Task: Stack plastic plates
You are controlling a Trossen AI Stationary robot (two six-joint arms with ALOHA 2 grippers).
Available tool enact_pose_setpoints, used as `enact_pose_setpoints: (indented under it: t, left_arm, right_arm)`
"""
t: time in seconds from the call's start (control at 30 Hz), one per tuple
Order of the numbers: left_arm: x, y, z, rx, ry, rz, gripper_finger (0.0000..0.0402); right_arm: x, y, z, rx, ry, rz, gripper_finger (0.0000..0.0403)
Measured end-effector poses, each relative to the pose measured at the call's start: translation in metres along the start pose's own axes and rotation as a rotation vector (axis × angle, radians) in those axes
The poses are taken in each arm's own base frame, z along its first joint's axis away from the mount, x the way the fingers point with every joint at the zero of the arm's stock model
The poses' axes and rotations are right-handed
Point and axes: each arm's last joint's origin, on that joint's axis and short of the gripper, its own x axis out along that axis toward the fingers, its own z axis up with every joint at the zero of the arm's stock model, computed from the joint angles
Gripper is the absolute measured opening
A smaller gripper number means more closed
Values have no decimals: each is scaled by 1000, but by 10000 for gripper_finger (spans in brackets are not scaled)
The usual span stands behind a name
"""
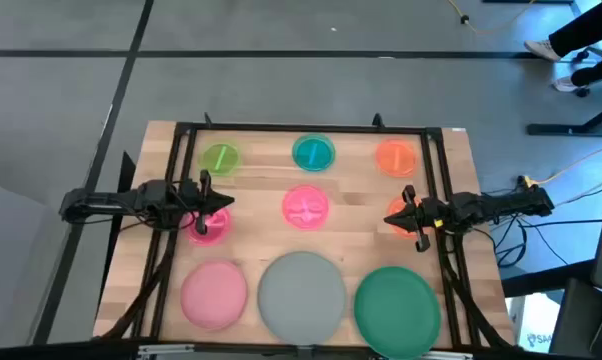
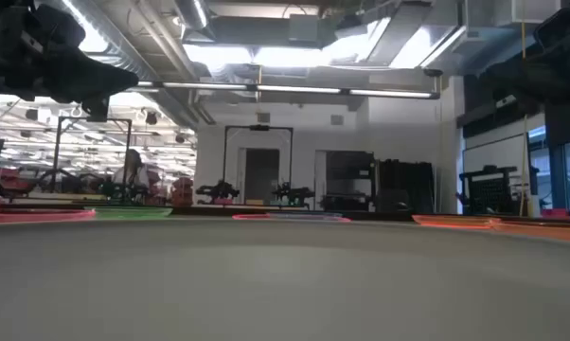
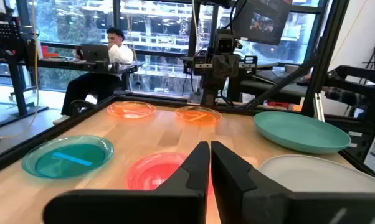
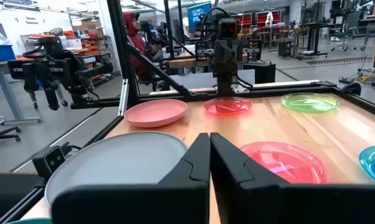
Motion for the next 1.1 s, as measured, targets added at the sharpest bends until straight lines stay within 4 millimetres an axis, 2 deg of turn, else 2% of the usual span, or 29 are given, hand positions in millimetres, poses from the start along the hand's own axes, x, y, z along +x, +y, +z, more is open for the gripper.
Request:
enact_pose_setpoints:
  t: [1.1]
  left_arm:
    - [0, 0, 0, 26, 0, 3, 10]
  right_arm:
    - [0, 0, 0, -22, 0, -1, 2]
